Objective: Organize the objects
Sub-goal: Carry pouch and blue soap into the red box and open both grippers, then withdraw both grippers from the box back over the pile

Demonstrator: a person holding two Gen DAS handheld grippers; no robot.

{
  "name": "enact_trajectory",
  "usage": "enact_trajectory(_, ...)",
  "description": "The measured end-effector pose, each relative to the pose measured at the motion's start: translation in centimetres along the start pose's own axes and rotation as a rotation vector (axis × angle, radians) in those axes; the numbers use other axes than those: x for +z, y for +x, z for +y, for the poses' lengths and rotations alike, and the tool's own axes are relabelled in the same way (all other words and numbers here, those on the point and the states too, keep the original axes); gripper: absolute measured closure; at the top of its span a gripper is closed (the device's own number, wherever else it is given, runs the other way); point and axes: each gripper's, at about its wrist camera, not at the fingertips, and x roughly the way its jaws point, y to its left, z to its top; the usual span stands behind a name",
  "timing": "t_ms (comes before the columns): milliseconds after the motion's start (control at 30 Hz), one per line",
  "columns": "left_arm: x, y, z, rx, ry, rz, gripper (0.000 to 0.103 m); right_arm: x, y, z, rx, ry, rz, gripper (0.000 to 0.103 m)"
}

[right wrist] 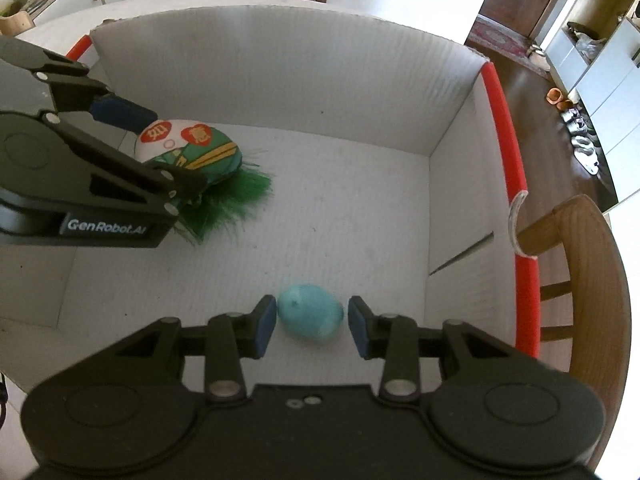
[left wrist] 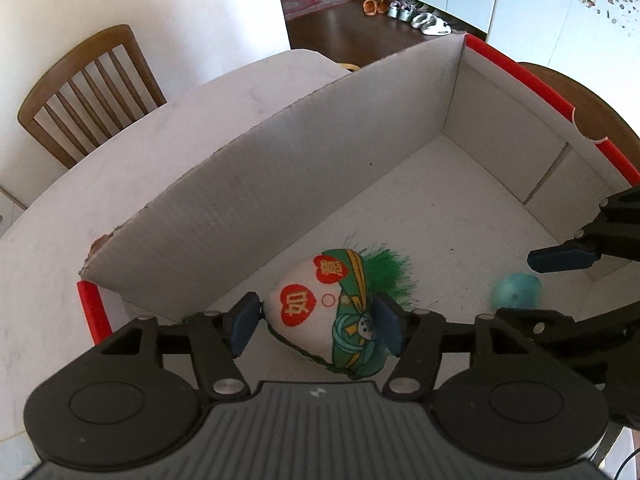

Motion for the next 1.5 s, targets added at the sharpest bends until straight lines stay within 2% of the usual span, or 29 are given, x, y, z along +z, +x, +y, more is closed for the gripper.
enact_trajectory(267, 0.0, -0.9, 0.6, -0.006, -0.025, -0.008, 0.037, -0.5, -1.4, -1.1, 0.019, 0.037, -0.04, 0.055)
enact_trajectory(433, -0.3, -2.4, 0.5, -0.022, -0.031, -0.037, 0.037, -0.8, -3.7, -1.2, 0.037, 0.072, -0.094, 0.054)
enact_trajectory(867, -2.2, -10.3, 1.0, -0.099, -0.049, -0.206, 0.037, -2.1, -10.5, -0.7, 0.058, 0.145, -0.237, 0.054)
enact_trajectory(1233, -6.3, -16.5, 2.0, -0.111, -0.054, -0.339, 0.037, -3.9, -15.3, 1.7, 0.057, 0.205, -0.361, 0.052)
enact_trajectory(1333, -7.8, -17.9, 2.6, -0.1, -0.051, -0.372, 0.032, -4.4, -16.1, 3.0, 0.052, 0.215, -0.394, 0.046)
enact_trajectory(1500, -10.1, -19.5, 4.3, -0.106, -0.075, -0.405, 0.031, -5.1, -17.4, 5.3, 0.057, 0.227, -0.439, 0.04)
